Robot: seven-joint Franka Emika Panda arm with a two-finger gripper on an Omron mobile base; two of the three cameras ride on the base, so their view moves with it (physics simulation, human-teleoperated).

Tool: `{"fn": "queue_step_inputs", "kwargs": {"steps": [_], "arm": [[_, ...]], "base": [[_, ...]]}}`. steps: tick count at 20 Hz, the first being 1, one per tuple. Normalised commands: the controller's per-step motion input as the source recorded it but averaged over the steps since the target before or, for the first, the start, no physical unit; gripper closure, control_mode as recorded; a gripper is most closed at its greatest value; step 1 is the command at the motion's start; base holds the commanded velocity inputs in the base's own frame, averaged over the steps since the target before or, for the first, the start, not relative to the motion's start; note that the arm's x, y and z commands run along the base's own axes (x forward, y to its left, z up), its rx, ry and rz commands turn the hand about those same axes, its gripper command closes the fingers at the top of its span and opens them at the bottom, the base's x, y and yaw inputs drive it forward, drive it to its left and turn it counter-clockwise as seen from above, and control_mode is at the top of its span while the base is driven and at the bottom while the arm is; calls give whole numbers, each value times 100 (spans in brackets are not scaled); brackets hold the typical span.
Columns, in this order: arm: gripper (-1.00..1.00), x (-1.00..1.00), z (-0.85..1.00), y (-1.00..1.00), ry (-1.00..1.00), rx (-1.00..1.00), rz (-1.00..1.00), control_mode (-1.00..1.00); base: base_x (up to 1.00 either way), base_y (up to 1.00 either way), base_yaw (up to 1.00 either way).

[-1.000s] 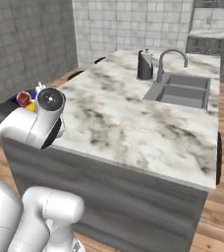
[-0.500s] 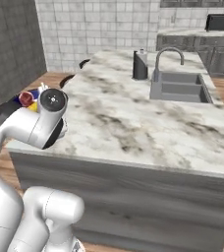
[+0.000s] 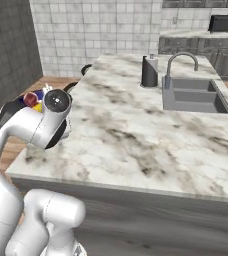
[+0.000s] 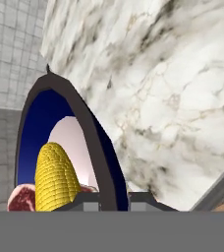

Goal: The microwave is finished heating the steak and corn. Take the bowl containing the food and place it on the dining counter.

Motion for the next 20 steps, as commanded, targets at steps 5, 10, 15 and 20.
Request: {"fn": "queue_step_inputs", "kwargs": {"steps": [5, 10, 15, 20], "arm": [[100, 100, -36, -8, 6, 0, 0, -100], [100, 100, -38, -28, 12, 0, 0, -100], [100, 99, -32, -8, 1, -4, 0, -100], [100, 55, -86, -1, 3, -17, 0, -100]], "base": [[0, 0, 0], [0, 0, 0], [0, 0, 0], [0, 0, 0]]}}
